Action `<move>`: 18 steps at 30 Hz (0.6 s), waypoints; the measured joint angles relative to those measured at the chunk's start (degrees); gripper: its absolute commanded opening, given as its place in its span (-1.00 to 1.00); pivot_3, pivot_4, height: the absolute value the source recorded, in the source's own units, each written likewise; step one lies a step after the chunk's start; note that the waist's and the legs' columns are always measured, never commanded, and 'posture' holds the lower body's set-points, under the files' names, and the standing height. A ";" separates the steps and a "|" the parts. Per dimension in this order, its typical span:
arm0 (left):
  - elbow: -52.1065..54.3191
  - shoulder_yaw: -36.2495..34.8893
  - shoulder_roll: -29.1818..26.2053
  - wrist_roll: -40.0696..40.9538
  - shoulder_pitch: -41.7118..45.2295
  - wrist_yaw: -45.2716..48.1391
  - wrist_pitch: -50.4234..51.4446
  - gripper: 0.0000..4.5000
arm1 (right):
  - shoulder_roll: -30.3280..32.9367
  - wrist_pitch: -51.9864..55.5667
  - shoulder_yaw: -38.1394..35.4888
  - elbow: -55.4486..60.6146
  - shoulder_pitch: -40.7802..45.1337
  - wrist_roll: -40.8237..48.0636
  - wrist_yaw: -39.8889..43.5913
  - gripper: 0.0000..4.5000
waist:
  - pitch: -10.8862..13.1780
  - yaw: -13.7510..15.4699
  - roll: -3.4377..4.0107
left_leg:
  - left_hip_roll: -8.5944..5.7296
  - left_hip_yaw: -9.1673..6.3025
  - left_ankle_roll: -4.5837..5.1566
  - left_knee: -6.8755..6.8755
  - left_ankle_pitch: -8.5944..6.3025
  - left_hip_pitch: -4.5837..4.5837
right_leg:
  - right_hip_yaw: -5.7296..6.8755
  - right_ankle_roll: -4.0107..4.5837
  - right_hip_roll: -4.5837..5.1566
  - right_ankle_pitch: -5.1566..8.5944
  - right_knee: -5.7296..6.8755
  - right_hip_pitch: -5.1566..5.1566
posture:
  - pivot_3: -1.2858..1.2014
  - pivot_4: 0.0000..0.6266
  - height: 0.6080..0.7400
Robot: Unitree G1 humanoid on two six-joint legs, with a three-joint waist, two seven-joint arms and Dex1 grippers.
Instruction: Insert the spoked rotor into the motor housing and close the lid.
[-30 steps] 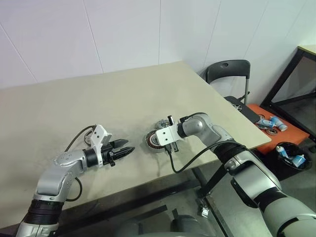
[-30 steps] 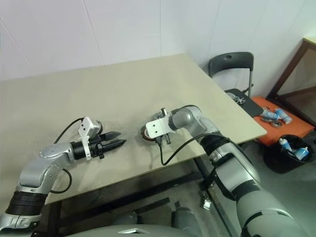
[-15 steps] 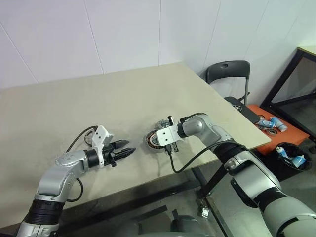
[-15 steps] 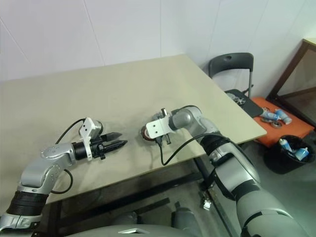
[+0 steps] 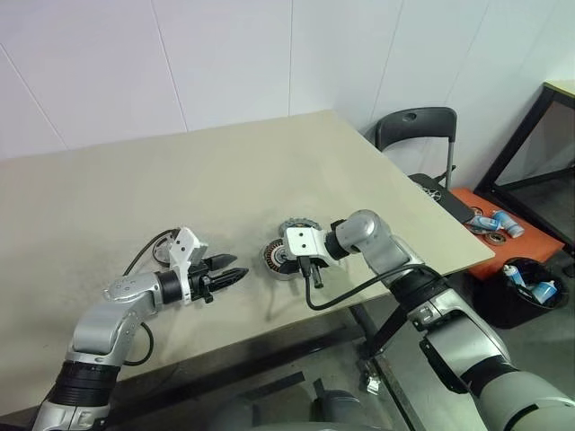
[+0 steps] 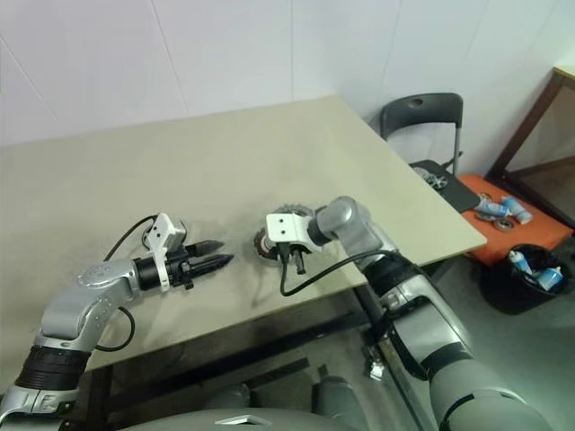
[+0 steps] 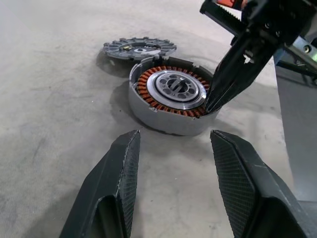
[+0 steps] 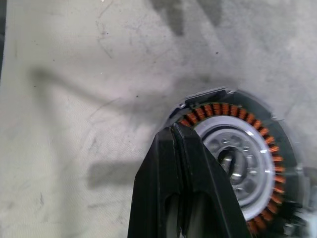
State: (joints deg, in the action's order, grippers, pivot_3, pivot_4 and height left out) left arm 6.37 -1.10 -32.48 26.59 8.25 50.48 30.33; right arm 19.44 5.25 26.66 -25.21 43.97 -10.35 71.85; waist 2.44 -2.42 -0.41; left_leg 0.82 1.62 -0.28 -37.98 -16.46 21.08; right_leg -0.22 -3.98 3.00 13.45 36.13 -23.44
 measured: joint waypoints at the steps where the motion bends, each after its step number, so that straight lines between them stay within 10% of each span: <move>1: -0.48 0.02 0.00 -0.10 0.01 0.27 -0.39 0.07 | 0.06 0.65 -0.18 0.75 -0.48 0.09 -0.46 -0.99 | 0.00 0.01 0.00 | 0.00 0.00 0.00 -0.01 0.00 0.06 | 0.01 -0.01 0.00 0.00 0.00 -0.04 | 0.03 -1.00 1.00; 18: -3.71 0.17 0.00 -1.12 -0.35 2.23 -3.41 0.07 | -1.95 33.34 -14.77 18.84 -9.88 16.46 -13.91 -0.99 | 0.00 0.36 0.00 | -0.12 -0.01 -0.01 -0.02 0.00 0.35 | 0.06 0.01 0.31 0.00 -0.03 -0.29 | 0.03 -1.00 1.00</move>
State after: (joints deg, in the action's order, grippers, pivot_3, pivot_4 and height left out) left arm 2.67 -0.93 -32.48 25.46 7.89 52.71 26.92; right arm 17.49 38.58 11.89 -6.37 34.09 6.10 57.94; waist 2.43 -2.06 -0.41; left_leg 0.70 1.60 -0.28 -38.00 -16.46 21.43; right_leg -0.16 -3.96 3.31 13.46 36.10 -23.73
